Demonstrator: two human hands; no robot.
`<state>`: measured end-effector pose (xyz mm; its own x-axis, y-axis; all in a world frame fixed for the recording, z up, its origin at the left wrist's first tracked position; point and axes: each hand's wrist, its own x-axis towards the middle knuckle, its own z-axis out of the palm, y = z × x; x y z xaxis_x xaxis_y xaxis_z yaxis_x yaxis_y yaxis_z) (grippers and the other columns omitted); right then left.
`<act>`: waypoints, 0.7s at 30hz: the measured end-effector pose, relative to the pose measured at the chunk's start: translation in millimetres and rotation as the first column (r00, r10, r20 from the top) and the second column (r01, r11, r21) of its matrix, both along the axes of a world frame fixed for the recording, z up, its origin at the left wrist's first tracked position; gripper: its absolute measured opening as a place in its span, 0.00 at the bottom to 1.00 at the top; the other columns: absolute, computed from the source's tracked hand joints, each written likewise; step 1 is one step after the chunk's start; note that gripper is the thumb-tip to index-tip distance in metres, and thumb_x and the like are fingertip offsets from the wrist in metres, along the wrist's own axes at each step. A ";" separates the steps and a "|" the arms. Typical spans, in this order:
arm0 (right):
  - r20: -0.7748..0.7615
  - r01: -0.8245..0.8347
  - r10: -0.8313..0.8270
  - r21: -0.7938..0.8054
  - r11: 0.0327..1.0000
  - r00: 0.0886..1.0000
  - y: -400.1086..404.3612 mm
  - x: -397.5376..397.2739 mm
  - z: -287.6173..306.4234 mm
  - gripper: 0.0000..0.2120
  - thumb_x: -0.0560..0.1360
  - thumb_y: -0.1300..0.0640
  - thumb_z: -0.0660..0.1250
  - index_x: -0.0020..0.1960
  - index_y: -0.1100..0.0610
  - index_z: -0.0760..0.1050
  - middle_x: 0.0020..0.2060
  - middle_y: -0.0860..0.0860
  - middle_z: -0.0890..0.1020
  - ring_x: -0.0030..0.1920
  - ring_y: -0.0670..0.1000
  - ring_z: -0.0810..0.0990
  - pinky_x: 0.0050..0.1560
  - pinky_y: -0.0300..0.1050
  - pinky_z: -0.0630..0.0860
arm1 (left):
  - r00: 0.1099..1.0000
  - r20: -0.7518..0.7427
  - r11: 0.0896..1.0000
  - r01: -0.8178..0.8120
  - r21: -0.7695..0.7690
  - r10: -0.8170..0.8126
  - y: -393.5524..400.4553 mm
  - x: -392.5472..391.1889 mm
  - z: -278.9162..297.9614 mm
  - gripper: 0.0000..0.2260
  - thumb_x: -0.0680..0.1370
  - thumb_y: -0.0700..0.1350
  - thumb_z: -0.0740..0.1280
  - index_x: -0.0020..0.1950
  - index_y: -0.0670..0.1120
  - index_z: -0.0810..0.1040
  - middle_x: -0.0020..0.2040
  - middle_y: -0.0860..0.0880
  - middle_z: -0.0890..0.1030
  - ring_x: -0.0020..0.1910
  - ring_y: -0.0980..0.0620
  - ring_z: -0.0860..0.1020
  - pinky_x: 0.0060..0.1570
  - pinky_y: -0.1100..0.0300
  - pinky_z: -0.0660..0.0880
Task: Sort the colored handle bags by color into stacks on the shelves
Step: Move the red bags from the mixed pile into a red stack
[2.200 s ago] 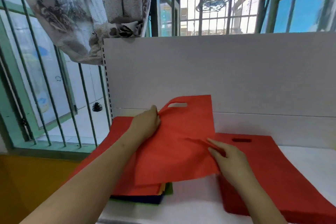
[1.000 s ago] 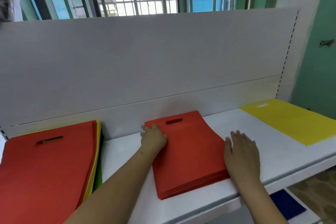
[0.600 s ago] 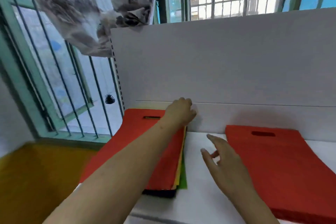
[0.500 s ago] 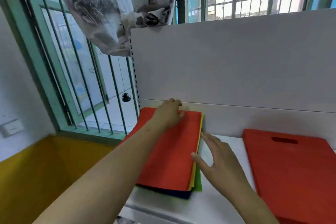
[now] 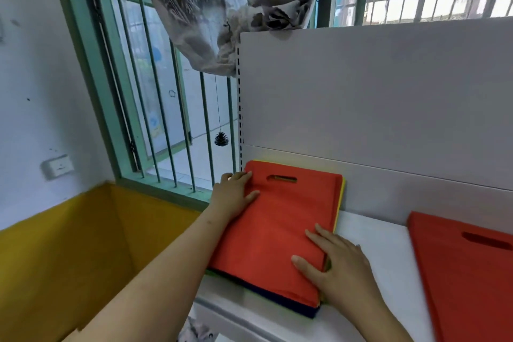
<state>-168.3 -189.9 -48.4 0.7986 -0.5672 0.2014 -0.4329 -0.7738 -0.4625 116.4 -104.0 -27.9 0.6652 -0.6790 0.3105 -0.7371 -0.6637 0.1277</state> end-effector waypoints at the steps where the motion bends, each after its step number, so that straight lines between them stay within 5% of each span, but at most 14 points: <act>1: 0.009 0.003 -0.003 0.001 1.000 1.000 -0.6 0.7 1.1 0.53 0.52 0.14 0.34 0.71 0.33 0.62 0.73 0.32 0.58 0.74 0.42 0.59 0.76 0.54 0.50 | 1.000 0.019 1.000 -0.011 -0.006 0.011 -0.2 -2.3 -0.9 0.28 0.79 0.64 0.59 0.76 0.53 0.64 0.73 0.51 0.68 0.71 0.44 0.65 0.63 0.46 0.70; 5: -0.008 -0.003 0.003 -0.014 1.000 1.000 -0.8 0.0 3.1 0.50 0.56 0.15 0.35 0.69 0.34 0.67 0.71 0.33 0.64 0.72 0.43 0.63 0.76 0.55 0.53 | 0.995 0.088 0.999 -0.039 0.022 0.037 0.3 -18.2 5.2 0.19 0.80 0.60 0.60 0.64 0.49 0.73 0.61 0.48 0.75 0.62 0.44 0.71 0.59 0.47 0.70; 9: -0.058 0.021 -0.029 -0.126 0.992 0.998 2.9 3.2 14.6 0.22 0.77 0.32 0.52 0.65 0.36 0.72 0.70 0.34 0.68 0.73 0.46 0.62 0.76 0.56 0.49 | 0.982 0.180 0.993 -0.071 0.093 0.053 -5.9 -30.4 15.5 0.13 0.81 0.55 0.61 0.57 0.48 0.76 0.57 0.48 0.78 0.60 0.44 0.73 0.57 0.49 0.67; 12: -0.055 0.000 -0.004 -0.080 0.997 0.998 -0.8 3.8 23.4 0.15 0.80 0.40 0.56 0.63 0.37 0.76 0.74 0.43 0.66 0.73 0.52 0.63 0.74 0.51 0.55 | 0.966 0.255 0.990 -0.071 0.121 0.038 -13.4 -35.7 31.1 0.06 0.80 0.46 0.61 0.53 0.48 0.77 0.54 0.48 0.80 0.57 0.45 0.75 0.57 0.51 0.66; 15: 0.140 0.005 -0.016 0.079 0.997 0.990 -6.0 -16.3 31.8 0.14 0.81 0.46 0.60 0.63 0.41 0.78 0.71 0.49 0.68 0.67 0.53 0.73 0.64 0.42 0.67 | 0.972 0.222 0.997 0.073 0.029 -0.077 -19.8 -48.9 55.6 0.07 0.75 0.43 0.62 0.52 0.47 0.74 0.52 0.46 0.80 0.55 0.43 0.76 0.53 0.53 0.67; 21: 0.374 0.165 -0.235 0.209 0.964 0.897 -36.6 -83.7 38.3 0.13 0.78 0.52 0.67 0.61 0.46 0.80 0.58 0.45 0.82 0.59 0.45 0.78 0.53 0.32 0.67 | 0.962 0.052 0.959 0.271 -0.080 -0.268 -61.7 -97.8 95.3 0.10 0.76 0.49 0.64 0.52 0.45 0.70 0.47 0.43 0.79 0.46 0.42 0.77 0.41 0.54 0.67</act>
